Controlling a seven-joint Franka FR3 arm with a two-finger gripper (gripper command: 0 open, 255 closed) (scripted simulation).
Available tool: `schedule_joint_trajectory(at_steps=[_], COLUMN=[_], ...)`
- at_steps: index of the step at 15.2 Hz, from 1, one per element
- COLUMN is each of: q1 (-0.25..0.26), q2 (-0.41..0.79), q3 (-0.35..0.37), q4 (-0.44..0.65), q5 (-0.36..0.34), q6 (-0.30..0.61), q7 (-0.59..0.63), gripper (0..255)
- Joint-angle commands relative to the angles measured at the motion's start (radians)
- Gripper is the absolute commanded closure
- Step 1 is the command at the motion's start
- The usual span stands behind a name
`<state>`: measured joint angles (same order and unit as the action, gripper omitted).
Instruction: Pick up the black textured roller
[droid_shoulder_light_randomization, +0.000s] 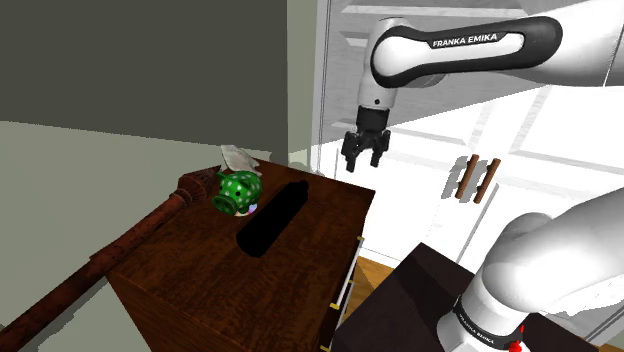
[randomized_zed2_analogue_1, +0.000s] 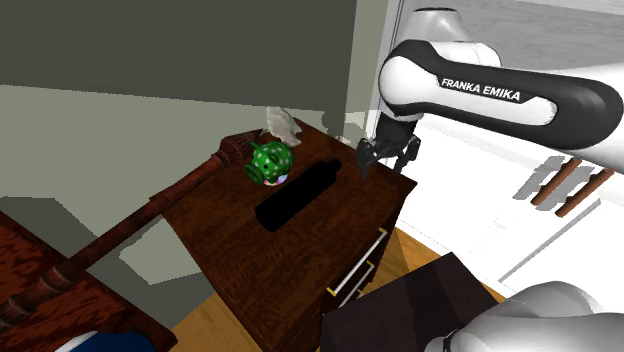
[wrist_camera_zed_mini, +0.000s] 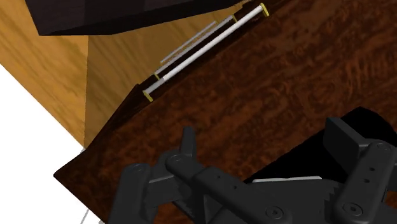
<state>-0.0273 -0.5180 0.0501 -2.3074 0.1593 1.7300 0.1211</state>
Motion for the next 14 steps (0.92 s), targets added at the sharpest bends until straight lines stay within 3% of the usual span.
schedule_joint_trajectory(at_steps=[1, 14], q1=[-0.01, -0.048], q2=[0.088, 0.599], q3=[0.014, 0.034], q4=[0.043, 0.358], q5=[0.015, 0.064], q6=[0.041, 0.204], q7=[0.06, 0.4], gripper=[0, 0])
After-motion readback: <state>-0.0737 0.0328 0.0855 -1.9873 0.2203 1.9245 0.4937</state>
